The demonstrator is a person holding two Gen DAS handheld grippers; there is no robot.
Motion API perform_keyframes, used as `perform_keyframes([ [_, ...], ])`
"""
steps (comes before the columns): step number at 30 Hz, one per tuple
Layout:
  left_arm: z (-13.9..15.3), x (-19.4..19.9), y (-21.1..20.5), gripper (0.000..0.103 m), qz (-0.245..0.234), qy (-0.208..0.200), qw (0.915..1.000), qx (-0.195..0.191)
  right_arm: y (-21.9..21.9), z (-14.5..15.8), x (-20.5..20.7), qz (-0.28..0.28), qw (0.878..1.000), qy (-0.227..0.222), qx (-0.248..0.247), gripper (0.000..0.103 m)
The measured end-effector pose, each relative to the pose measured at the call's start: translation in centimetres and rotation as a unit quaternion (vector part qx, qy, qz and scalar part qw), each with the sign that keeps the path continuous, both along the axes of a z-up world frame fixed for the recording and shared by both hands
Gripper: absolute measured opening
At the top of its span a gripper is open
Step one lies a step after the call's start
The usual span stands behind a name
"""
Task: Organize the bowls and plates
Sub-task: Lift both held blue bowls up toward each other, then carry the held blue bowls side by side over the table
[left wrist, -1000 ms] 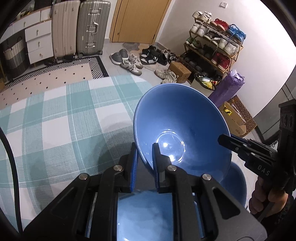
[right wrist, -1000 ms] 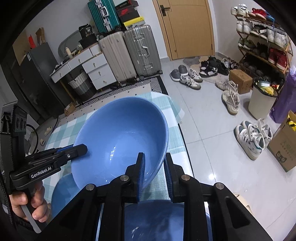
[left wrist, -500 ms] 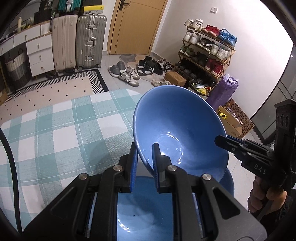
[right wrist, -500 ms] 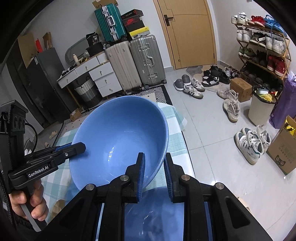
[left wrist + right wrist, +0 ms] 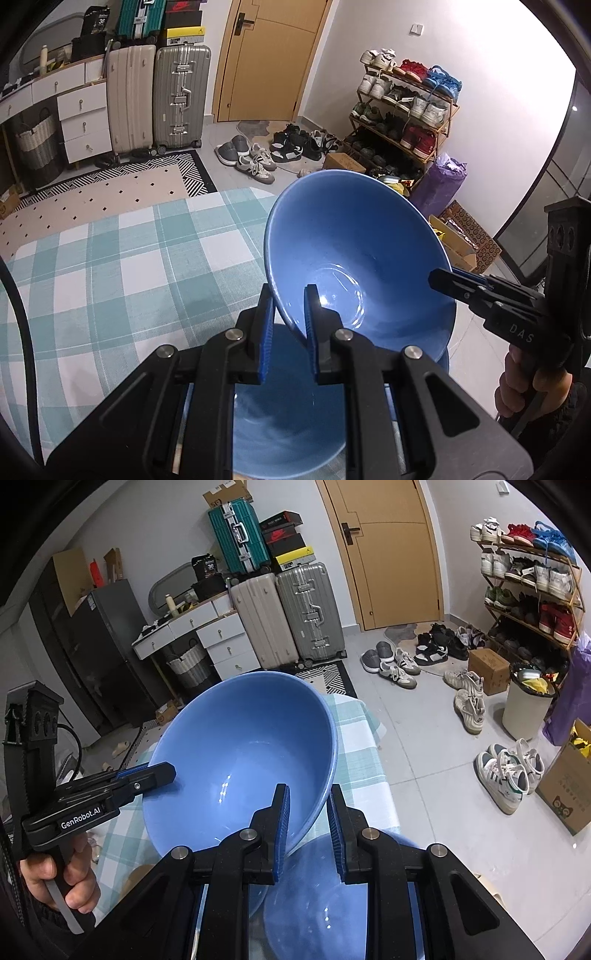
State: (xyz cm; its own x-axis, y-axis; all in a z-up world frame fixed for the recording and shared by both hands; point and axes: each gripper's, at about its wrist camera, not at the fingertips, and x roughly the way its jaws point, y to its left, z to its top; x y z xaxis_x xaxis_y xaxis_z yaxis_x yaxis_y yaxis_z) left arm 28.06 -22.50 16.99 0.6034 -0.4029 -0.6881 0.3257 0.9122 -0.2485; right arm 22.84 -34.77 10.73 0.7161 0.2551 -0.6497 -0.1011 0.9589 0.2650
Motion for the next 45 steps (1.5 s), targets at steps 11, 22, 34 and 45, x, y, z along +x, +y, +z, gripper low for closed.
perform_keyframes([
  [11,1.3,-4.1,2.2,0.012,0.007,-0.009,0.9999,-0.002,2.0,1.1,-2.5,0.018,1.000,-0.012,0.001,0.022],
  [22,1.9,-6.5,3.9,0.012,0.017,-0.015,0.9997,-0.002,3.4,1.1,-3.6,0.030,0.999,-0.015,0.008,0.022],
  [34,1.1,-8.1,5.7,0.012,0.024,-0.009,0.9997,-0.004,4.6,0.0,-4.1,0.045,0.999,-0.007,0.012,0.022],
  [45,-1.1,-8.0,7.0,0.012,0.029,0.003,0.9996,-0.006,5.4,-1.5,-4.2,0.058,0.998,0.006,0.013,0.022],
])
